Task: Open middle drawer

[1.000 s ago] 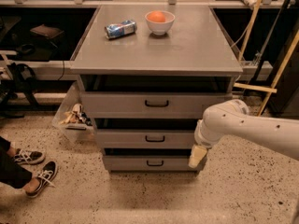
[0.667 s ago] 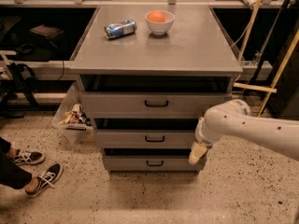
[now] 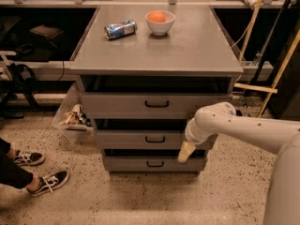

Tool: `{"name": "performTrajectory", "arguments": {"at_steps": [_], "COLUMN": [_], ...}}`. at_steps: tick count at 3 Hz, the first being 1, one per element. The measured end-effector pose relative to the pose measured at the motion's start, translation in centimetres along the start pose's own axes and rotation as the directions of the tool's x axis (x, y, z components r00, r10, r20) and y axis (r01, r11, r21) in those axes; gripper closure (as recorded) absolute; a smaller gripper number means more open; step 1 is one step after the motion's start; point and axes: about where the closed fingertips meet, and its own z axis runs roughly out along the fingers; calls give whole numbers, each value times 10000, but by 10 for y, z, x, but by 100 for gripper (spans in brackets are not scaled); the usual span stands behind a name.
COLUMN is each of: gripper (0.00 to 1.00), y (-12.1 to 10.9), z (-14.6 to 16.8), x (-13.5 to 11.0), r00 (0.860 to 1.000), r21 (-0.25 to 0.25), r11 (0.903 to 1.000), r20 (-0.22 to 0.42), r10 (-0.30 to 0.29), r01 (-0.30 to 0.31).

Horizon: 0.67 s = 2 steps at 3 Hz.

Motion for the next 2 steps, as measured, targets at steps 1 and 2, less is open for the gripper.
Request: {"name": "performTrajectory", "arguments": {"at_steps": [1,2], "gripper": [0,0], "y": [-15,-10], "z": [40,49], "x": [-27,-25], "r00": [9995,9998], "r21": [268,208], "r11": [9996,9998], "r20": [281,175], "r10": [-135,-40], "r01": [127,37]}}
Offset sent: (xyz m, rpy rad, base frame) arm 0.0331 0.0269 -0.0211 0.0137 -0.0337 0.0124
